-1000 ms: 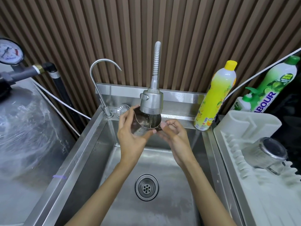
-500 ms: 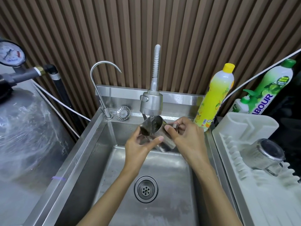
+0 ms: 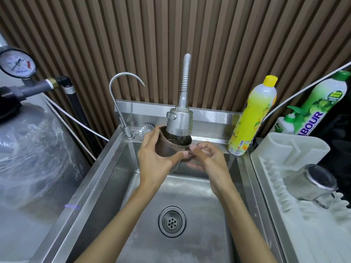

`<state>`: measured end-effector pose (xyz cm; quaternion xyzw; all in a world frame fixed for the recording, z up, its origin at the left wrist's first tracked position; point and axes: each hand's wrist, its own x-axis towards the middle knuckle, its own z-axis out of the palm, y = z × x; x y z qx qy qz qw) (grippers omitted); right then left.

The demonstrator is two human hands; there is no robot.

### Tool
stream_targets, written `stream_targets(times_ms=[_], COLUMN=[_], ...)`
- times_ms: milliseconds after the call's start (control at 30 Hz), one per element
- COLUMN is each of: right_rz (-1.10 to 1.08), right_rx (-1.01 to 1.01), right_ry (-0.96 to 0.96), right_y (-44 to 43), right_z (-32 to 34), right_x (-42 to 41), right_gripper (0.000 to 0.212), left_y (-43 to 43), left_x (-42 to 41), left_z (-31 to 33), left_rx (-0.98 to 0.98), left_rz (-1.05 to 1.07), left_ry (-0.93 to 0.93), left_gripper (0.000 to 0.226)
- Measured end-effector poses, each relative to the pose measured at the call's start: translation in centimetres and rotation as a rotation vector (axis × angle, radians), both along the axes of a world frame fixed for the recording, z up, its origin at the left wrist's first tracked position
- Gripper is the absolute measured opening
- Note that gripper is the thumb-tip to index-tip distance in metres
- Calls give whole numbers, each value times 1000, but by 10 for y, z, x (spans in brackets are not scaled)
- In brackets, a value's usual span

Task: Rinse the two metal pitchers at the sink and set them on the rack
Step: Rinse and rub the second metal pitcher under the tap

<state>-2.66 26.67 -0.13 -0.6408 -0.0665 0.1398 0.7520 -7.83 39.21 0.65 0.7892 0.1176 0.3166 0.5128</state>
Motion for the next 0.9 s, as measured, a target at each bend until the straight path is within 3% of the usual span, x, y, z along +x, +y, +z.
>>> stream_targets(times_ms=[100,200,300,433,500,633,767,833,900], right_rz=[-18,-83,-173,-230,-240,-130,28,78,98], right_rx=[-76,-237,-533,-843,-769,-239,155,253,210], right_ry=[21,-21,-198,-419,-441,-241,-14,76,103], right_y=[-1,-4,-7,-10,-10,-13,-5,-1,0], right_z=[5,13,23,36,33,14,-5,-14,-16], right_x=[-6,-8,-8,-16,-17,-6,7,8,6], right_gripper=[18,22,26,21,19,25,23,20,16], left_y=[0,0,-1,-7,-11,-7,-5,-5,-6], left_x=[-5,-8,-8,-6,-1,15,13,10,5], left_z=[-4,-7,-12,-22,-25,-27,-16,-11,-8], left_rx=[14,-10,-126,-351,-413,-392,-137,-12,53], left_rz=[80,63,-17,-179,-232,-197,-66,-16,48], left_ry=[76,167,239,226,152,26,-34,-49,-45], left_gripper=[76,63,34,39,46,68,82,84,84])
